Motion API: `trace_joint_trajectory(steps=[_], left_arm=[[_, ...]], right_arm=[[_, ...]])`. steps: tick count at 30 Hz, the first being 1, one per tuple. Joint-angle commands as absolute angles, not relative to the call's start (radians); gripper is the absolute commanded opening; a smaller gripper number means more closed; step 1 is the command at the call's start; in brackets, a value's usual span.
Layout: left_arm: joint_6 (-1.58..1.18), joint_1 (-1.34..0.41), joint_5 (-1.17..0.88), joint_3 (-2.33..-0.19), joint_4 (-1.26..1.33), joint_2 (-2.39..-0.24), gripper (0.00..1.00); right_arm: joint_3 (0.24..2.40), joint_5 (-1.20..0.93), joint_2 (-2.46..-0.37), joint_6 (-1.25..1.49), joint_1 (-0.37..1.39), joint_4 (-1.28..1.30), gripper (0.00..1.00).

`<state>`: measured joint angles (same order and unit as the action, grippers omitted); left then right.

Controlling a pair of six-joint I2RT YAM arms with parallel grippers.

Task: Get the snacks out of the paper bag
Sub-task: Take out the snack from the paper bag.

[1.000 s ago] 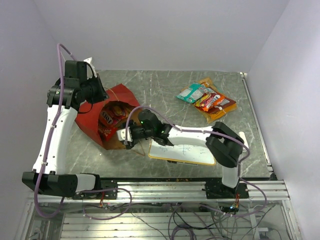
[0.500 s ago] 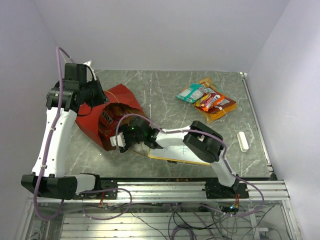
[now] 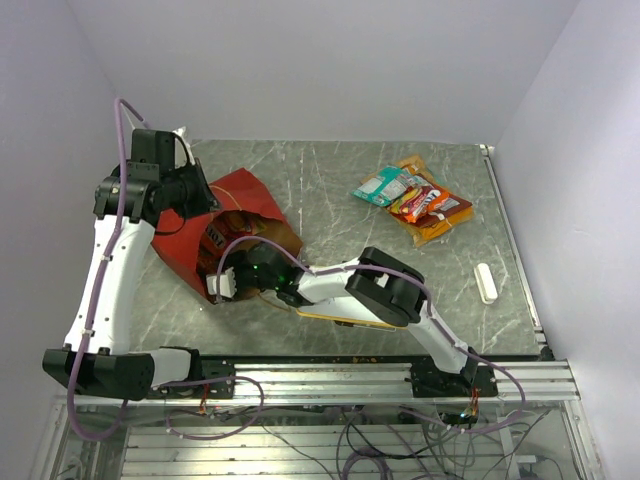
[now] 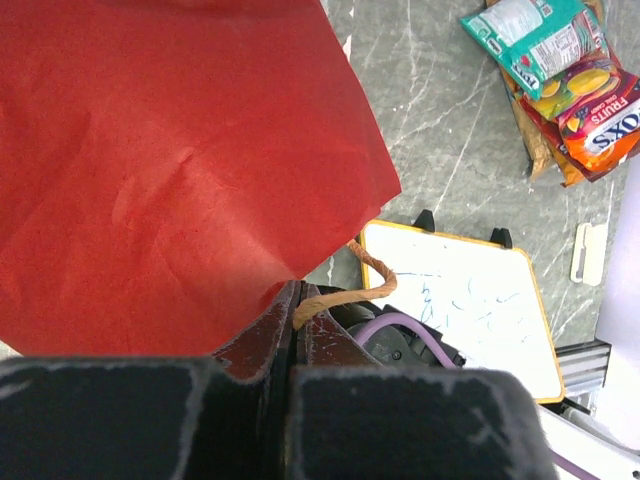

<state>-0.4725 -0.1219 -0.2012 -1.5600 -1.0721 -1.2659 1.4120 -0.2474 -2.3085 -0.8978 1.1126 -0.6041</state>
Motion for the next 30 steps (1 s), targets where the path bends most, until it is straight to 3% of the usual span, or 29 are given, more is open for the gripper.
trace_joint_trajectory(steps=[1,5,11,30], left_arm=[[-0.497,-0.123,-0.246,-1.543,-1.064,-1.233,0.07],[-0.499,-0.123,-0.225,-1.556,-1.068,-1.23,0.07],[-0.51,-0.121,-0.225,-1.593,-1.097,-1.256,0.07],[-0.548,-0.121,-0.186,-1.624,-1.015,-1.274,0.07]], right_arm=[[1.444,-0.201,-2.335,-0.887,1.118,-0.671,0.43],[1.433,-0.203,-2.325,-0.861,1.117,-0.673,0.29],[1.393,-0.213,-2.249,-0.775,1.109,-0.615,0.0],[1.143,-0.279,-1.777,-0.233,0.989,-0.358,0.0]])
